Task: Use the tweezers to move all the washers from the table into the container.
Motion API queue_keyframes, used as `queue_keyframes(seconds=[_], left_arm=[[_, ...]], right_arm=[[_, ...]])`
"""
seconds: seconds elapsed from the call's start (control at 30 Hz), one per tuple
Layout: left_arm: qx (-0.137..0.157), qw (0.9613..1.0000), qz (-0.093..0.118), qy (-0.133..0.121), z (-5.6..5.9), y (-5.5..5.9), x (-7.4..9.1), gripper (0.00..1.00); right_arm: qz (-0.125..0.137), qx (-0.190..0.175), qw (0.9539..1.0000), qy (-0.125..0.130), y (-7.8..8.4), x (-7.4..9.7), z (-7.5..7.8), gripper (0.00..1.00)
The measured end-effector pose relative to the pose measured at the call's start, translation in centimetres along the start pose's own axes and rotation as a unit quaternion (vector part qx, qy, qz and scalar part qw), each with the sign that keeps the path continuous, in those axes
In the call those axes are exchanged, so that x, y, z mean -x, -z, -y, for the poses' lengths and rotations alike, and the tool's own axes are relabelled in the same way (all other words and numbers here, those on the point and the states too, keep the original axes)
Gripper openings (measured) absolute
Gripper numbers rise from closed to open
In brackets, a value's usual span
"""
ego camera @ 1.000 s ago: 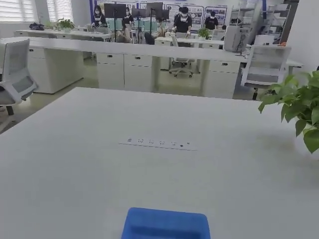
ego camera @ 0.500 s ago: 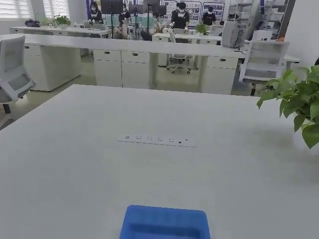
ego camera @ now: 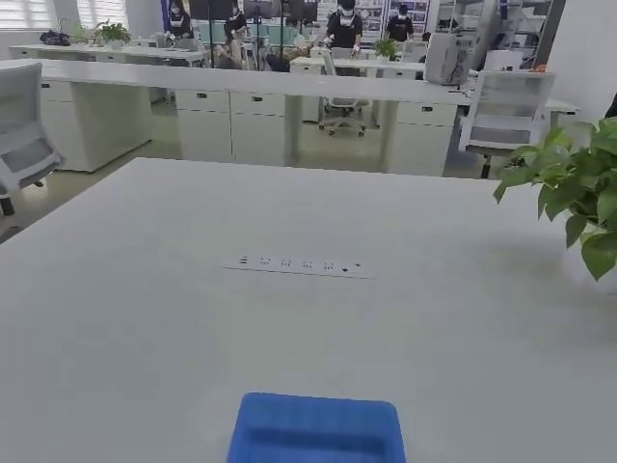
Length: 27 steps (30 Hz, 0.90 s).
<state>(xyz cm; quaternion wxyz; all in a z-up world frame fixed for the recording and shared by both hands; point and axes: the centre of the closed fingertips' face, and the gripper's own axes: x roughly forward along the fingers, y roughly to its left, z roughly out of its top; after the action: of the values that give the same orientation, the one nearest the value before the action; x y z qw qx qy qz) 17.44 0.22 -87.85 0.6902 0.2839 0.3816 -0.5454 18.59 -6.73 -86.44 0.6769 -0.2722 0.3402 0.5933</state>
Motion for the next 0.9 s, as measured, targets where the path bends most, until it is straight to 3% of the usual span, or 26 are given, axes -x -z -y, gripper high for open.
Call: queue_keyframes(seconds=[0.3, 0.47, 0.5, 0.63, 0.7, 0.9], left_arm=[[-0.038, 0.9992, -0.003, 0.008, 0.6, -0.3, 0.7, 0.00], [-0.052, 0.9985, 0.018, -0.001, 1.0, -1.4, 2.5, 0.00], [-0.063, 0.9977, 0.024, -0.005, 1.1, -1.8, 2.9, 0.00], [-0.060, 0.9976, 0.033, -0.013, 1.6, -2.6, 4.6, 0.00], [-0.057, 0.9975, 0.039, -0.014, 1.9, -3.0, 5.3, 0.00], [-0.057, 0.9967, 0.056, -0.016, 2.5, -4.2, 6.9, 0.00]], right_arm=[[-0.001, 0.020, 0.9998, -0.010, -0.3, -0.8, -0.4, 0.19], [-0.002, 0.027, 0.9995, -0.018, -0.4, -1.1, -0.7, 0.18], [0.001, 0.027, 0.9994, -0.021, -0.5, -1.1, -0.8, 0.18], [0.041, 0.004, 0.9983, -0.041, -2.4, -1.0, -1.5, 0.19], [0.054, 0.010, 0.9973, -0.049, -3.2, -0.9, -2.0, 0.19], [0.061, 0.034, 0.9951, -0.070, -4.3, -1.5, -3.3, 0.18]])
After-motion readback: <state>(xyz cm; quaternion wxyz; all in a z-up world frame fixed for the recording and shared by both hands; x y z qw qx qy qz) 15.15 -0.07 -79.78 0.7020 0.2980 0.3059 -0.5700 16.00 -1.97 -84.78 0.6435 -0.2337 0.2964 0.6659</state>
